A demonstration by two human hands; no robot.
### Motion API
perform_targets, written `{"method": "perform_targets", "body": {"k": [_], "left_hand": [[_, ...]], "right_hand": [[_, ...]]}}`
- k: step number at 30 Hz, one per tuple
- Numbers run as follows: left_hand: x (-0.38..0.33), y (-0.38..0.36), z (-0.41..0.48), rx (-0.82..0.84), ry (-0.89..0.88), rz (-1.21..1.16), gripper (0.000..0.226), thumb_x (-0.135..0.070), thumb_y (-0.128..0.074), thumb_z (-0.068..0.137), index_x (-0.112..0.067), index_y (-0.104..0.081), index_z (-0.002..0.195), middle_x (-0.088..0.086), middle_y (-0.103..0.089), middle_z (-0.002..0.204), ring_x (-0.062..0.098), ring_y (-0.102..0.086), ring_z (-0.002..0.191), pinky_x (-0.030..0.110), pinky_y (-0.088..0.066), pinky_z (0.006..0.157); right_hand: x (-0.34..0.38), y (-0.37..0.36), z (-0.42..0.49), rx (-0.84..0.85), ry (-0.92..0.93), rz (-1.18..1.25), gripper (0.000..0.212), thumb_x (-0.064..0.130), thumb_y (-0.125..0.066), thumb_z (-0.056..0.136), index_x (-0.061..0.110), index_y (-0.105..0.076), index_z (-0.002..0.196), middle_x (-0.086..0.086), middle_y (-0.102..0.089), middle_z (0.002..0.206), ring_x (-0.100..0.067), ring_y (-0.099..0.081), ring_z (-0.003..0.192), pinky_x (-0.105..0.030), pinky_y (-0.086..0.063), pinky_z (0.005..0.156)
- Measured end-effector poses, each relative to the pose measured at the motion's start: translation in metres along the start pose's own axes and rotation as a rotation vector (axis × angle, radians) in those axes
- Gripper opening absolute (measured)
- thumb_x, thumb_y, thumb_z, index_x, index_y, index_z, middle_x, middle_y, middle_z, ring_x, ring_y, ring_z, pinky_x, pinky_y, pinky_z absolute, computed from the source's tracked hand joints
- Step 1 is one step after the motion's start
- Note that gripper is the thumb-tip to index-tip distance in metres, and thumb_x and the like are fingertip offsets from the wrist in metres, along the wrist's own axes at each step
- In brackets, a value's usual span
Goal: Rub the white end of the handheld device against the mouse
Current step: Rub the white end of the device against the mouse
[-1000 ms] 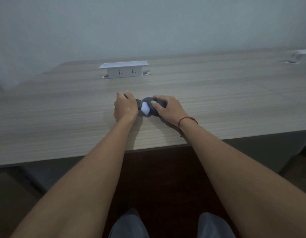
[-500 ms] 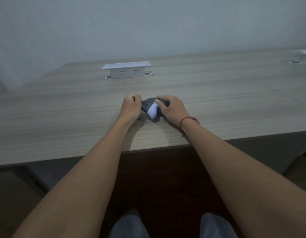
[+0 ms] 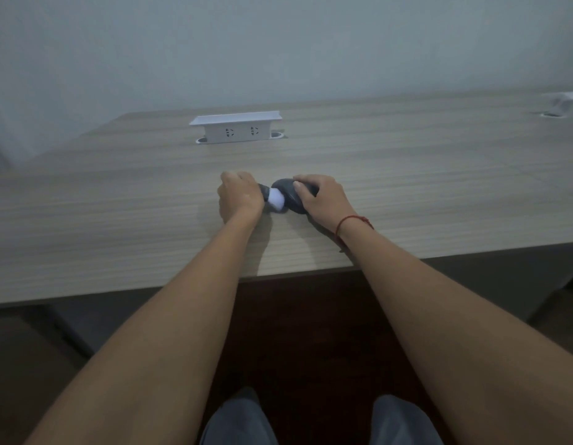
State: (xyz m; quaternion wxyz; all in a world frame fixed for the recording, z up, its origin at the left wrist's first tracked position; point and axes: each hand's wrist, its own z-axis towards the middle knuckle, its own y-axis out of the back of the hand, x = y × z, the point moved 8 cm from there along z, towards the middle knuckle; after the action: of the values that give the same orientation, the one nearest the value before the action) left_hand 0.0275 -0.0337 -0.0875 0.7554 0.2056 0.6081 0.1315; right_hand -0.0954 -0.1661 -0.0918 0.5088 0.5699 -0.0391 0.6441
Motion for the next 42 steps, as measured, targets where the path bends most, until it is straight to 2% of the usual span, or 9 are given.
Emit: {"method": "perform_targets", "body": {"k": [4, 9, 15, 20, 26, 31, 35, 39, 42], "left_hand": [[-0.002, 0.003, -0.005, -0.095, -0.009, -0.091, 0.038, -0.032, -0.029, 0.103, -0.001, -0.046, 0.117, 0.02, -0.059, 0.118, 0.037, -0.058, 0.106, 0.043, -0.046, 0.085], [-0.007, -0.003, -0.002, -0.003, -0.148, -0.109, 0.035, -0.03, -0.034, 0.102, 0.0, -0.051, 0.107, 0.019, -0.061, 0.111, 0.025, -0.051, 0.086, 0.032, -0.036, 0.072], [-0.003, 0.008, -0.005, -0.149, 0.002, -0.07, 0.038, -0.034, -0.03, 0.103, -0.002, -0.045, 0.117, 0.017, -0.06, 0.116, 0.034, -0.059, 0.104, 0.038, -0.04, 0.073], [-0.005, -0.002, 0.002, -0.026, -0.1, -0.113, 0.039, -0.036, -0.033, 0.102, -0.001, -0.049, 0.111, 0.014, -0.059, 0.105, 0.028, -0.056, 0.096, 0.034, -0.04, 0.074], [-0.004, 0.007, -0.002, -0.058, -0.109, -0.285, 0.039, -0.036, -0.032, 0.102, -0.003, -0.054, 0.107, 0.005, -0.054, 0.093, 0.019, -0.05, 0.083, 0.029, -0.036, 0.07], [0.0, 0.011, 0.001, -0.117, -0.068, -0.363, 0.033, -0.034, -0.033, 0.102, -0.008, -0.053, 0.1, 0.001, -0.052, 0.091, 0.018, -0.048, 0.084, 0.026, -0.033, 0.071], [-0.005, -0.002, 0.002, -0.014, -0.143, -0.141, 0.045, -0.043, -0.031, 0.101, -0.005, -0.054, 0.106, 0.006, -0.057, 0.092, 0.028, -0.058, 0.09, 0.036, -0.044, 0.075], [-0.005, 0.004, 0.002, -0.104, -0.137, 0.049, 0.044, -0.041, -0.028, 0.102, -0.004, -0.051, 0.111, 0.016, -0.065, 0.108, 0.035, -0.062, 0.097, 0.041, -0.049, 0.081], [-0.009, 0.006, 0.0, -0.112, -0.158, 0.025, 0.043, -0.041, -0.028, 0.102, -0.004, -0.05, 0.111, 0.015, -0.064, 0.106, 0.035, -0.062, 0.096, 0.039, -0.045, 0.076]], "right_hand": [[-0.001, 0.001, 0.002, -0.005, -0.001, 0.004, 0.032, 0.027, -0.054, 0.093, 0.016, -0.064, 0.121, -0.004, -0.064, 0.127, -0.018, -0.054, 0.121, -0.028, -0.04, 0.101], [-0.003, 0.001, 0.004, -0.012, -0.015, 0.02, 0.031, 0.027, -0.055, 0.092, 0.016, -0.064, 0.12, -0.004, -0.063, 0.127, -0.018, -0.055, 0.119, -0.022, -0.038, 0.094], [0.001, 0.002, -0.003, 0.017, -0.001, 0.014, 0.034, 0.031, -0.056, 0.092, 0.018, -0.061, 0.123, -0.001, -0.06, 0.13, -0.016, -0.052, 0.123, -0.022, -0.035, 0.094], [0.001, -0.003, -0.008, 0.112, 0.009, -0.069, 0.078, 0.05, -0.076, 0.069, 0.019, -0.048, 0.136, -0.001, -0.051, 0.136, -0.016, -0.048, 0.122, -0.032, -0.042, 0.102], [-0.003, 0.002, -0.008, 0.159, -0.031, -0.02, 0.094, 0.028, -0.082, 0.07, 0.015, -0.029, 0.146, -0.006, -0.045, 0.14, -0.021, -0.045, 0.126, -0.027, -0.036, 0.101], [-0.011, 0.009, -0.004, 0.167, -0.024, -0.143, 0.079, 0.042, -0.081, 0.066, 0.018, -0.047, 0.133, -0.003, -0.053, 0.128, -0.018, -0.049, 0.116, -0.031, -0.043, 0.098], [-0.005, 0.008, -0.004, 0.289, -0.026, -0.05, 0.073, 0.028, -0.079, 0.073, 0.018, -0.046, 0.137, 0.0, -0.051, 0.131, -0.01, -0.047, 0.11, -0.023, -0.037, 0.095], [-0.01, 0.01, 0.0, 0.358, -0.107, 0.048, 0.078, 0.014, -0.079, 0.072, 0.019, -0.043, 0.141, -0.006, -0.05, 0.137, -0.019, -0.051, 0.12, -0.031, -0.04, 0.105], [-0.018, 0.017, 0.001, 0.285, -0.169, 0.155, 0.078, 0.029, -0.082, 0.069, 0.025, -0.046, 0.138, -0.005, -0.045, 0.141, -0.02, -0.045, 0.127, -0.035, -0.04, 0.106]]}}
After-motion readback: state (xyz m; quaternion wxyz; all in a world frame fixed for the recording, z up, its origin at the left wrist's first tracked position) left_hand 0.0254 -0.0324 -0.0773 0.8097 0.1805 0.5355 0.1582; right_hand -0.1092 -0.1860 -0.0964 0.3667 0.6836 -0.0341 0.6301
